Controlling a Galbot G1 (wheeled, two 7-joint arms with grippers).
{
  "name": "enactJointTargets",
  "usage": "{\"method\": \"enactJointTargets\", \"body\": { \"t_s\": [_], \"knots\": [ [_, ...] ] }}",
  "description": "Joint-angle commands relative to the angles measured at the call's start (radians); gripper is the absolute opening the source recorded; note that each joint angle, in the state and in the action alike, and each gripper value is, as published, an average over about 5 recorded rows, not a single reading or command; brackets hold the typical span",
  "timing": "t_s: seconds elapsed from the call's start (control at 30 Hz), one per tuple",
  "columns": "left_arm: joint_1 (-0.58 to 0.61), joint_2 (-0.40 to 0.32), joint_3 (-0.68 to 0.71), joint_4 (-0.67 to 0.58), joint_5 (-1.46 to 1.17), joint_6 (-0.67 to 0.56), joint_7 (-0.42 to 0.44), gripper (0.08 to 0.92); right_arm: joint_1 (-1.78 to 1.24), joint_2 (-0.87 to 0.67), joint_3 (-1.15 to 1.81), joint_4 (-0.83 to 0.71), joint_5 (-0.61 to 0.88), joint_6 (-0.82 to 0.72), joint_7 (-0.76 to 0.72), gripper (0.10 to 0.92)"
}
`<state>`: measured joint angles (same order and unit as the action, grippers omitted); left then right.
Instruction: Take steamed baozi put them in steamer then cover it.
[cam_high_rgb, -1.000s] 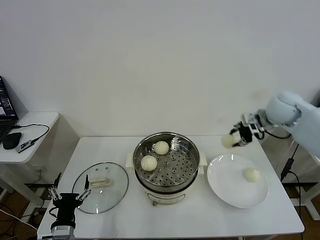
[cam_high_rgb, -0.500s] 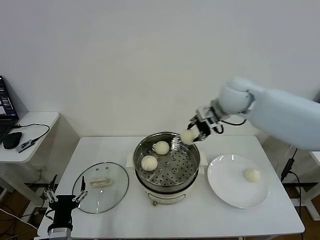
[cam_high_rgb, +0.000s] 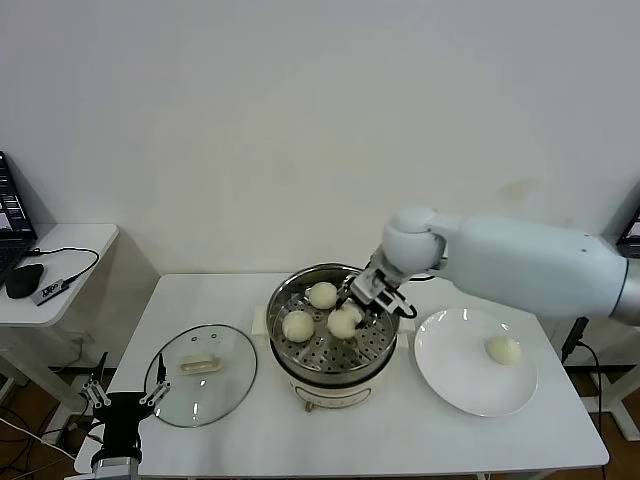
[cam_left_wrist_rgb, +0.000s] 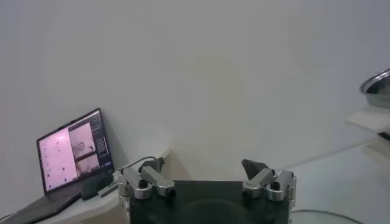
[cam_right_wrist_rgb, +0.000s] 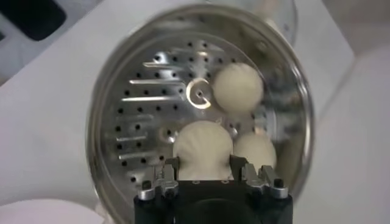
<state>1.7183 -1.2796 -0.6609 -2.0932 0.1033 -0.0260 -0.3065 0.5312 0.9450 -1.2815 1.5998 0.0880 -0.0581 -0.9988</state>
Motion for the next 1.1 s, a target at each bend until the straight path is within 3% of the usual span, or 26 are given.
{"method": "enactJointTargets", "body": {
  "t_s": [0.03,0.6,0.9,1.1],
  "knots": [
    [0.0,-0.001,-0.002,0.003,0.0,-0.002,-0.001,0.823,-0.007,0.074,-0.056,0.005,-0.072,0.15,-0.013,0.534],
    [-0.005,-0.003,-0.002,0.017,0.0,-0.011,-0.005,0.823,-0.007,0.093,-0.057,0.008,-0.08,0.16,-0.013,0.547],
    [-0.011,0.0,0.003,0.02,0.0,-0.011,-0.005,0.823,0.036,0.007,0.016,0.001,-0.066,0.141,-0.022,0.771],
    [-0.015,0.013,0.004,0.02,0.0,-0.011,-0.004,0.823,0.065,-0.083,0.085,-0.008,-0.024,0.009,-0.057,0.822]
  ]
}}
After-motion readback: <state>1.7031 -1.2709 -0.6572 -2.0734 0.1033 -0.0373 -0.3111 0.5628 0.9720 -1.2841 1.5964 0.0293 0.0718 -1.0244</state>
